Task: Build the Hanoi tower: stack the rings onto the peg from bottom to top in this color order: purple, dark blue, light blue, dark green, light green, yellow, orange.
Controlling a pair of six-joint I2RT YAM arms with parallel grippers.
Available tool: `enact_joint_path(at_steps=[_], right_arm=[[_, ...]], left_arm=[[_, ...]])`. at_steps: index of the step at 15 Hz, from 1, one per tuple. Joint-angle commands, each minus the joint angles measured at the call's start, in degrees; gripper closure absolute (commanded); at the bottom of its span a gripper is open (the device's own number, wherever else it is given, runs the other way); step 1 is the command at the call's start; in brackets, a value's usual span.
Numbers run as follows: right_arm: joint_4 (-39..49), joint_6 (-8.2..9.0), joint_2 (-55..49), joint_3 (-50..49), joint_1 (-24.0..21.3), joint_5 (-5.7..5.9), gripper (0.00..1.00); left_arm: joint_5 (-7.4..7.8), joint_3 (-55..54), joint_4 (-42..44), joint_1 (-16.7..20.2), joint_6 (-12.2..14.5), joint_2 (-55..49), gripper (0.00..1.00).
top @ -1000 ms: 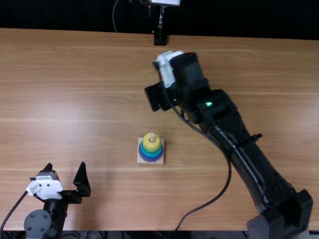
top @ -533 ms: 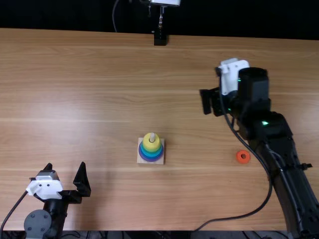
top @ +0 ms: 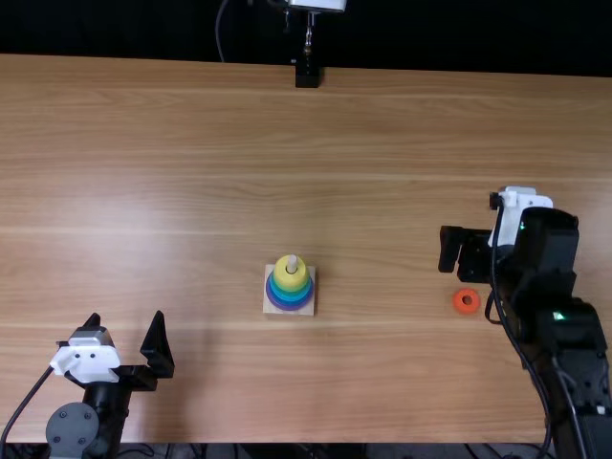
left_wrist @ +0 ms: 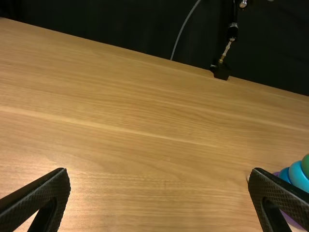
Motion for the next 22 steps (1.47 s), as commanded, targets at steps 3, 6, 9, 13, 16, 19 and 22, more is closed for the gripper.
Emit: enact_joint_path(at_steps=[3, 6, 9, 13, 16, 19, 22], right_arm=[[2.85, 3.84, -3.06, -5.91, -1.16, 0.15, 0.00], [4.11, -4.81, -0.60, -7.14, -5.03, 0.05, 0.00], [3.90, -9.24, 4.06, -7.14, -8.02, -0.27, 0.00], [3.48, -11.88, 8.71, -6.62, -7.84, -0.80, 0.00], [2.95, -11.98, 11.97, -6.26, -7.75, -0.90, 0.00], [0.31, -11.77, 13.72, -6.18, -7.58, -1.22, 0.00], [-1.58, -11.88, 15.48, -6.09, -6.17, -1.22, 0.00]], left_arm=[[0.70, -3.17, -1.05, 0.12, 0.23, -0.67, 0.00], [0.70, -3.17, -1.05, 0.12, 0.23, -0.67, 0.00], [0.70, -3.17, -1.05, 0.12, 0.23, -0.67, 0.00], [0.70, -3.17, -1.05, 0.12, 0.23, -0.67, 0.00], [0.70, -3.17, -1.05, 0.12, 0.23, -0.67, 0.00], [0.70, -3.17, -1.05, 0.12, 0.23, -0.67, 0.00], [0.70, -3.17, -1.05, 0.12, 0.23, -0.67, 0.00]])
